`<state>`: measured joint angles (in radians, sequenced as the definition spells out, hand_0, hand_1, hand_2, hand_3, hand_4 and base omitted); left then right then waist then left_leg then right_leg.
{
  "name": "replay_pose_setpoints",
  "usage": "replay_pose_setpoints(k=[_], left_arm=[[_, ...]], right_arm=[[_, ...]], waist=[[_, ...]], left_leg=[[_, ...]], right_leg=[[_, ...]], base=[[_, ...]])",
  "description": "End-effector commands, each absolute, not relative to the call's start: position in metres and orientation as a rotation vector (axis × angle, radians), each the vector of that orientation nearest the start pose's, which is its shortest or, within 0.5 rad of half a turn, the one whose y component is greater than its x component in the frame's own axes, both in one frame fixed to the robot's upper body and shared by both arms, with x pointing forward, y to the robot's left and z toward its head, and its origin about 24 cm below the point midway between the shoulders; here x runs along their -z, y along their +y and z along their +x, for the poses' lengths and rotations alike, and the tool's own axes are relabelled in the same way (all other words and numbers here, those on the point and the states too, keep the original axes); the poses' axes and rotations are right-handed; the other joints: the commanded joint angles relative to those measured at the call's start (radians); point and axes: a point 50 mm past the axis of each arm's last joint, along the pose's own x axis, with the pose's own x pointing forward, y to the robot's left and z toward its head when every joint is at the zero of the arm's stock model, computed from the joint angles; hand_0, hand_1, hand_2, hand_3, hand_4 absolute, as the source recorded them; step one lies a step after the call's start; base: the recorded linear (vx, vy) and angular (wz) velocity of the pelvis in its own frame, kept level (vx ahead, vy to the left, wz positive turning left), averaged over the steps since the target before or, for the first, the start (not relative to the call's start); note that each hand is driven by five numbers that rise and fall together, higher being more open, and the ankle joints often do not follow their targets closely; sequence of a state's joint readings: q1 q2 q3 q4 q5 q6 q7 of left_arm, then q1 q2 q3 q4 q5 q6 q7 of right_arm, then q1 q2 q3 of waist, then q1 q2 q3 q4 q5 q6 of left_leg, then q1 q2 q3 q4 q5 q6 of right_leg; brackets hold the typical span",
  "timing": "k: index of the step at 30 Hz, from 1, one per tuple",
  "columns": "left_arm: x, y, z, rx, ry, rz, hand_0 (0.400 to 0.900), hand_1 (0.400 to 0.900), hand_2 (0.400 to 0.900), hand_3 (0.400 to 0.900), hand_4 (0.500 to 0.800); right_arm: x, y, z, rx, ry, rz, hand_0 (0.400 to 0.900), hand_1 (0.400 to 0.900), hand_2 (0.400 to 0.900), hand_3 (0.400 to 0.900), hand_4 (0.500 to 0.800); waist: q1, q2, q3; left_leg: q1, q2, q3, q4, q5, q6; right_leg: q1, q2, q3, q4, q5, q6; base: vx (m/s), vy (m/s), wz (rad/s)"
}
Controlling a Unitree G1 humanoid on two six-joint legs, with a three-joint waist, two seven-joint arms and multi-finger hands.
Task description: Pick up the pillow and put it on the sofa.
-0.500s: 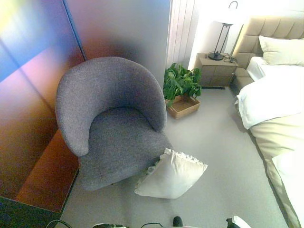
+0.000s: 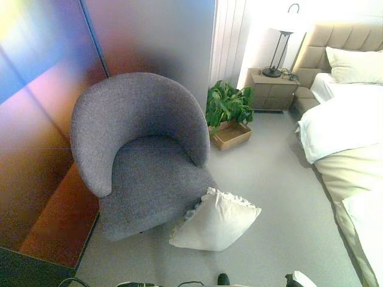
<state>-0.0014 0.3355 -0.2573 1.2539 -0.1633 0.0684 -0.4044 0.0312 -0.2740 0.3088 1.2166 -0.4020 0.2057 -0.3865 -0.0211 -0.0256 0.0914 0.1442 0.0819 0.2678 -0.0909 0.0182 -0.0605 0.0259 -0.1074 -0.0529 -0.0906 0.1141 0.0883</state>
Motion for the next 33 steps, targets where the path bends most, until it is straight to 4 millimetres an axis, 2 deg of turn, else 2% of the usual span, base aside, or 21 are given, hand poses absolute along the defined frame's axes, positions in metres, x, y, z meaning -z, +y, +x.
replay_pose_setpoints(k=[1, 7, 12, 18, 23, 28, 33], left_arm=[[0.161, 0.22, 0.084, 0.358, 1.377, -0.012, 0.9, 0.9, 0.9, 0.9, 0.8], [0.157, 0.228, 0.092, 0.344, 1.377, 0.004, 0.9, 0.9, 0.9, 0.9, 0.8], [0.151, 0.235, 0.114, 0.343, 1.341, 0.037, 0.9, 0.9, 0.9, 0.9, 0.8], [0.145, 0.238, 0.13, 0.318, 1.314, 0.042, 0.9, 0.9, 0.9, 0.9, 0.8], [0.14, 0.237, 0.144, 0.303, 1.267, 0.014, 0.9, 0.9, 0.9, 0.9, 0.8], [0.138, 0.231, 0.154, 0.264, 1.225, -0.048, 0.9, 0.9, 0.9, 0.9, 0.8], [0.135, 0.223, 0.166, 0.246, 1.167, -0.11, 0.9, 0.9, 0.9, 0.9, 0.8]], right_arm=[[0.125, -0.294, 0.13, 0.152, 1.058, -1.224, 0.9, 0.9, 0.9, 0.9, 0.8], [0.105, -0.307, 0.162, 0.2, 0.926, -1.292, 0.9, 0.9, 0.9, 0.9, 0.8], [0.07, -0.33, 0.203, 0.294, 0.787, -1.329, 0.9, 0.9, 0.9, 0.9, 0.8], [0.034, -0.346, 0.235, 0.392, 0.659, -1.351, 0.9, 0.9, 0.9, 0.9, 0.8], [-0.007, -0.358, 0.268, 0.473, 0.544, -1.349, 0.9, 0.9, 0.9, 0.9, 0.8], [-0.059, -0.368, 0.298, 0.533, 0.404, -1.35, 0.9, 0.9, 0.9, 0.9, 0.8], [-0.112, -0.364, 0.327, 0.556, 0.253, -1.394, 0.9, 0.9, 0.9, 0.9, 0.8]], waist=[[0.006, -0.003, 0.092], [0.021, 0.004, 0.131], [0.034, 0.017, 0.188], [0.049, 0.029, 0.238], [0.054, 0.04, 0.279], [0.065, 0.055, 0.321], [0.073, 0.079, 0.363]], left_leg=[[-0.032, -0.025, -0.103, 0.004, -0.04, 0.042], [-0.084, -0.026, -0.118, 0.004, -0.025, 0.038], [-0.164, -0.027, -0.144, 0.004, 0.0, 0.036], [-0.232, -0.027, -0.161, 0.004, 0.017, 0.03], [-0.288, -0.027, -0.176, 0.004, 0.032, 0.024], [-0.345, -0.033, -0.188, 0.004, 0.049, 0.017], [-0.413, -0.041, -0.195, 0.009, 0.072, 0.014]], right_leg=[[0.05, 0.016, -0.078, 0.005, -0.05, 0.031], [0.01, 0.013, -0.092, 0.004, -0.042, 0.029], [-0.062, 0.016, -0.113, 0.026, -0.04, 0.019], [-0.125, 0.022, -0.132, 0.051, -0.046, 0.008], [-0.181, 0.027, -0.145, 0.077, -0.057, -0.002], [-0.25, 0.027, -0.16, 0.122, -0.072, -0.007], [-0.345, 0.019, -0.165, 0.189, -0.088, -0.007]], base=[[-0.02, -0.054, 0.08], [-0.01, -0.06, 0.15], [-0.11, -0.062, 0.19], [-0.05, -0.048, 0.12], [-0.07, -0.009, 0.12], [-0.06, 0.03, 0.06], [-0.07, 0.096, 0.02]])
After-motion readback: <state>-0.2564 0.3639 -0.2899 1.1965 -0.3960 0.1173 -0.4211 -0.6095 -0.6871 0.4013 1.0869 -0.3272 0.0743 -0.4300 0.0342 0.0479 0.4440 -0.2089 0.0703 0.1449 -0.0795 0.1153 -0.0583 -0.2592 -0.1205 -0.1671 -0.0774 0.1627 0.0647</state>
